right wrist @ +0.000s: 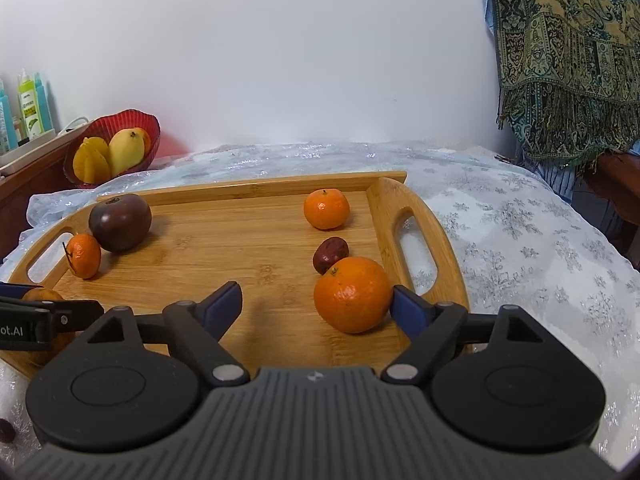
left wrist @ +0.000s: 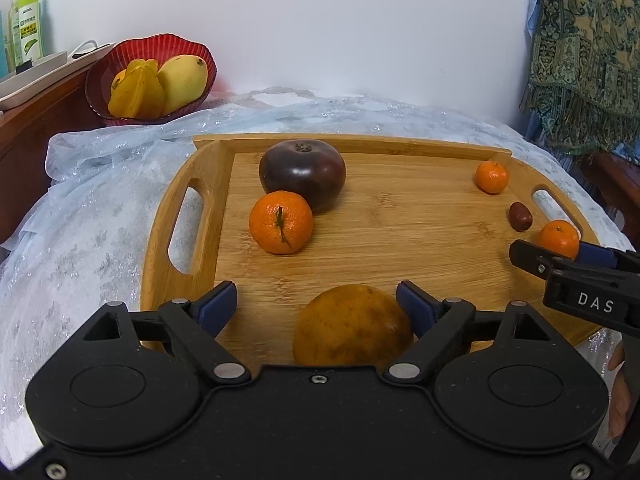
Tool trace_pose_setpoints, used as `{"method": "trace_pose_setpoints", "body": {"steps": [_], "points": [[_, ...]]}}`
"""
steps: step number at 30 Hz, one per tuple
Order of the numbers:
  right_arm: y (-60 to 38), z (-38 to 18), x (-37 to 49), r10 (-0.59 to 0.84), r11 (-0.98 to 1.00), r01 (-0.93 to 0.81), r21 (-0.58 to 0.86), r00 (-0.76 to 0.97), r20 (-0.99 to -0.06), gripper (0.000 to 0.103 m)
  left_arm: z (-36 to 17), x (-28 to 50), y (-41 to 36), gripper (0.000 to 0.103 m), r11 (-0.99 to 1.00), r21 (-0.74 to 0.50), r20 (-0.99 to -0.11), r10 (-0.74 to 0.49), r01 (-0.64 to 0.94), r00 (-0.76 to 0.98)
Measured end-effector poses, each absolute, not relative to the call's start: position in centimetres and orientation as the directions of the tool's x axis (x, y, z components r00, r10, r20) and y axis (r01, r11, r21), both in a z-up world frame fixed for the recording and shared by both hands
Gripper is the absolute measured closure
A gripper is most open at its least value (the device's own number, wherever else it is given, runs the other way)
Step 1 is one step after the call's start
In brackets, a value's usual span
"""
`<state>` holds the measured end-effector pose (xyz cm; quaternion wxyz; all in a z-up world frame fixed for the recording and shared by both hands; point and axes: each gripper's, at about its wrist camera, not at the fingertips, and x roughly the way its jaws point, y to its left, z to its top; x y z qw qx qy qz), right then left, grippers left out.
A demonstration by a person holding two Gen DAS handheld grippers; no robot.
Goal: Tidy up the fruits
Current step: 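Move both grippers back toward the green apple and red dates on the sheet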
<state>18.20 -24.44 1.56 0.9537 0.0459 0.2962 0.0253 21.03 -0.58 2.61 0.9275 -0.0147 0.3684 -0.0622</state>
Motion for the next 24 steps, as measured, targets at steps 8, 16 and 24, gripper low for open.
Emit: {"method": "trace_pose_setpoints", "body": {"steps": [8,16,24], "points": [[-24.2,1.8,16.6,0.101,0.993,-0.051,0.11,0.848,-0.52,0.01,2.7,20.1,-0.2,0.014,0.992,-0.088,-0.677,-0.128,0.092,0.725],[-24.1,2.5,14.1,0.125,0.99,-0.08,0.118,0.881,-0.456,0.0,2.7,18.7,0.3,0.011,0.991,-0.103,-0.674,-0.131,0.084,0.727],[-23.8,2.8,12.4,0.133,0.991,-0.107,0.084,0.892,-0.432,0.0,2.9,16.4,0.5,0.01,0.993,-0.081,-0.659,-0.12,0.088,0.743]]}}
